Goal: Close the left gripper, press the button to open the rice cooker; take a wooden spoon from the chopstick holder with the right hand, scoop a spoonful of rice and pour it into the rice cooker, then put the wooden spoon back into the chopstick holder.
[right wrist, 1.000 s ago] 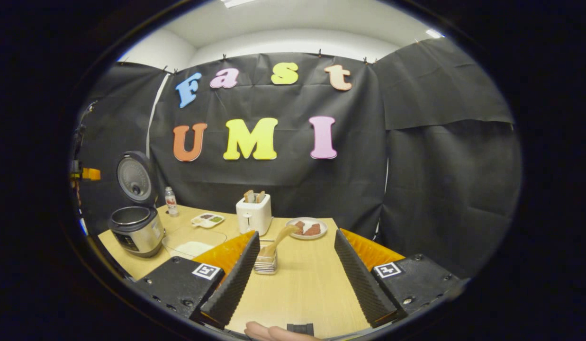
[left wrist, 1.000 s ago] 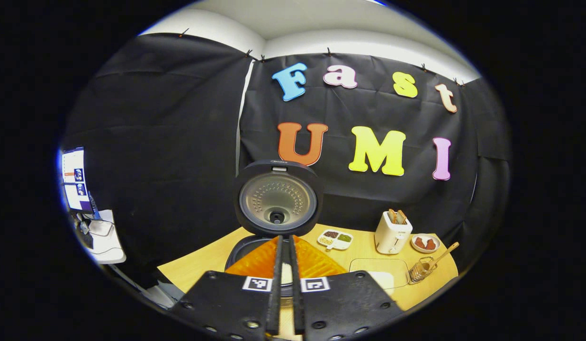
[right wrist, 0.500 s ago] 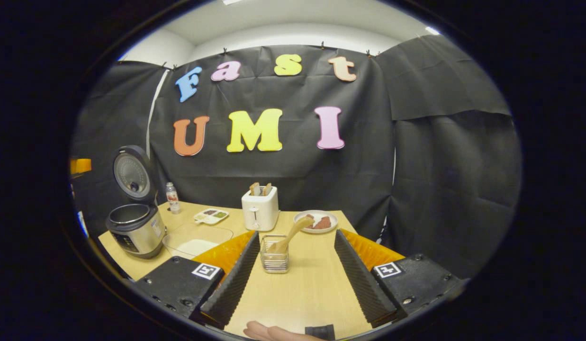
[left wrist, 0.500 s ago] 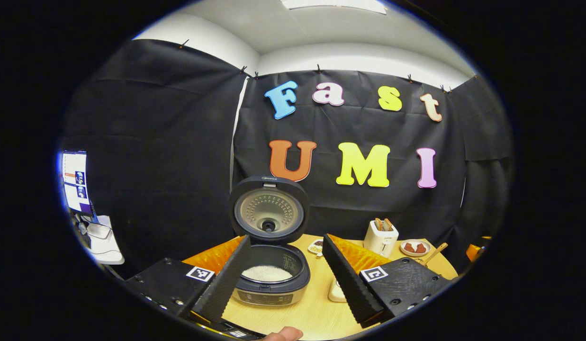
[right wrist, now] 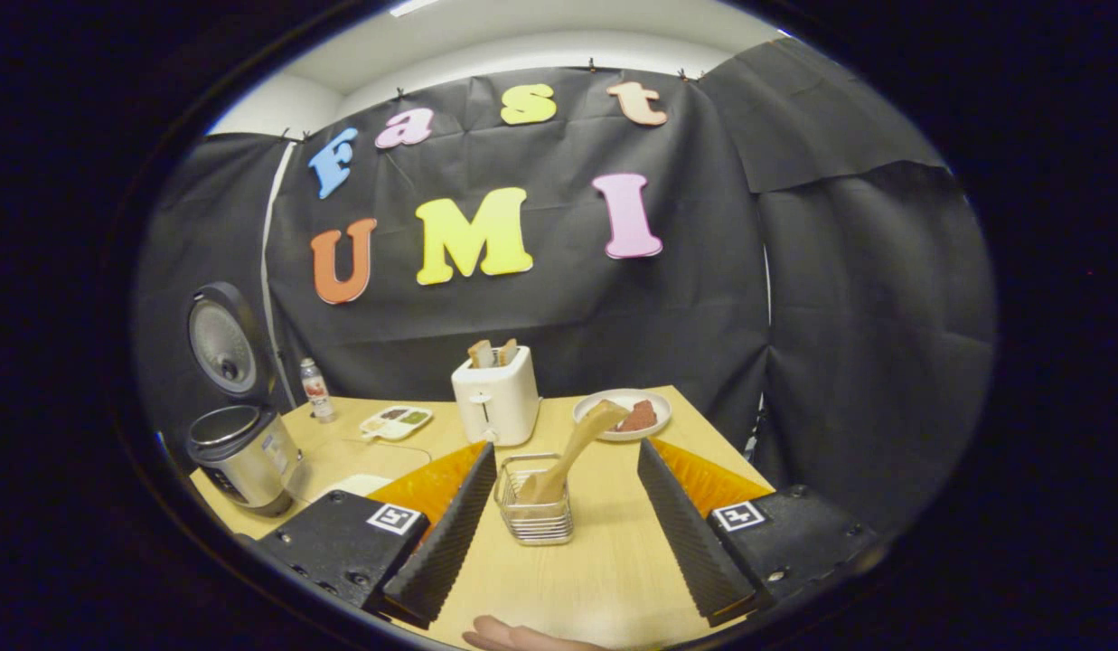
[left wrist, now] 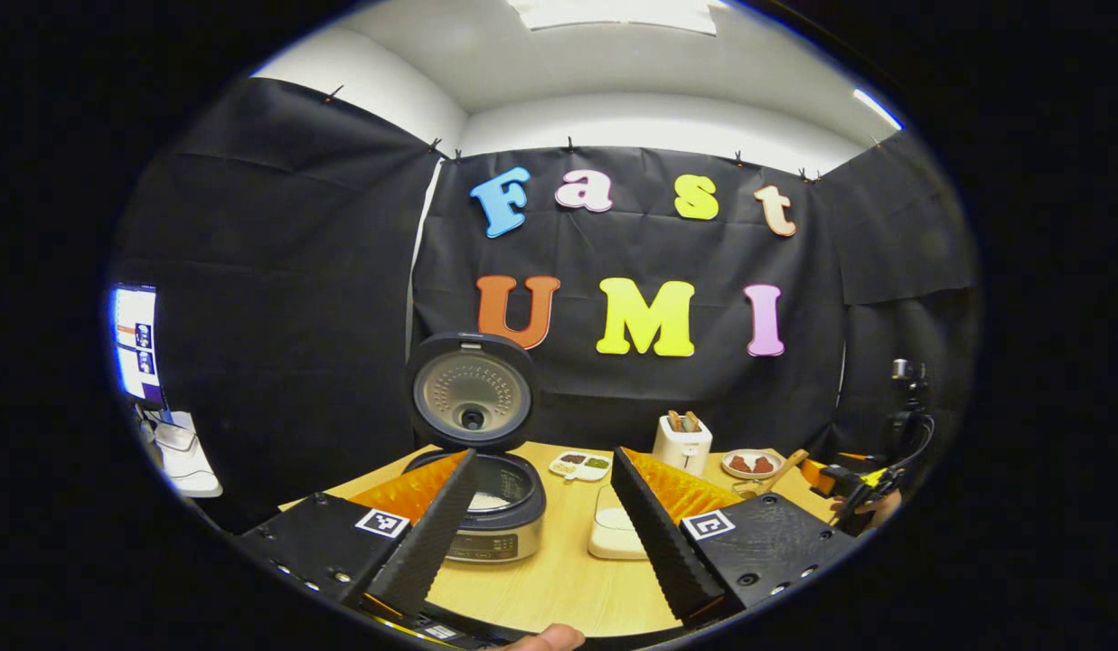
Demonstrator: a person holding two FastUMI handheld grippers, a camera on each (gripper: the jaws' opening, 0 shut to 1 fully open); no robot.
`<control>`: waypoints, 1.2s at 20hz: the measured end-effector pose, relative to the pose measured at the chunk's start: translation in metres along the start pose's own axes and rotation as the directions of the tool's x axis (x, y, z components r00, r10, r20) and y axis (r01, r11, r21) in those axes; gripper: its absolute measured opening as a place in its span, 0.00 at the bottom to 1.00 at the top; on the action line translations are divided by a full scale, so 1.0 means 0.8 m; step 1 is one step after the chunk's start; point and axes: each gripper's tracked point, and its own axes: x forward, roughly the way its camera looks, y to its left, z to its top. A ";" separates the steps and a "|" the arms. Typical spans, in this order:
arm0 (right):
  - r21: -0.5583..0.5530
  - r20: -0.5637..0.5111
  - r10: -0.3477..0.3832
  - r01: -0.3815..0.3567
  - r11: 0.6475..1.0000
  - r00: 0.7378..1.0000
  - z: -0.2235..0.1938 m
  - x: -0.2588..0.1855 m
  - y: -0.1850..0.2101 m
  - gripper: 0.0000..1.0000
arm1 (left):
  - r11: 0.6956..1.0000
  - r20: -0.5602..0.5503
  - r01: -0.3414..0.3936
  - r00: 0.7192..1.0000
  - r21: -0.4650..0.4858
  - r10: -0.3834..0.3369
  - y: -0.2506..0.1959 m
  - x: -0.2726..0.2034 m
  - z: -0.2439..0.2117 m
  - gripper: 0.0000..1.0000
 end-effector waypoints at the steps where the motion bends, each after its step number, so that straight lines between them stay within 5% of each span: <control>1: 0.012 -0.011 0.001 -0.001 1.000 1.000 -0.008 0.015 0.000 1.00 | 1.000 0.000 0.012 1.000 0.003 -0.012 -0.006 -0.005 -0.004 0.94; 9: 0.033 -0.034 -0.048 0.049 0.998 0.998 -0.042 0.124 -0.014 0.95 | 0.998 0.021 0.056 0.998 0.009 -0.056 -0.026 -0.040 -0.018 0.94; 11: 0.018 -0.033 -0.052 0.052 0.998 0.998 -0.046 0.143 -0.013 0.90 | 0.997 0.017 0.075 0.997 0.006 -0.075 -0.029 -0.039 -0.026 0.94; 12: 0.012 -0.046 -0.052 0.053 0.999 0.998 -0.049 0.151 -0.013 0.78 | 0.997 0.009 0.081 0.997 0.010 -0.081 -0.029 -0.036 -0.032 0.94; 17: 0.072 -0.073 -0.009 0.014 0.997 0.997 -0.055 0.171 -0.007 0.72 | 0.997 -0.032 0.038 0.999 0.070 -0.036 -0.011 -0.024 -0.057 0.94; 19: 0.103 -0.080 0.009 -0.001 0.995 0.997 -0.056 0.174 -0.003 0.34 | 0.997 -0.050 0.058 0.997 0.057 -0.055 -0.016 -0.023 -0.066 0.95; 24: 0.089 -0.064 0.048 -0.043 0.995 0.997 -0.040 0.165 0.022 0.14 | 0.996 -0.071 0.085 0.994 0.018 -0.083 -0.012 -0.025 -0.072 0.95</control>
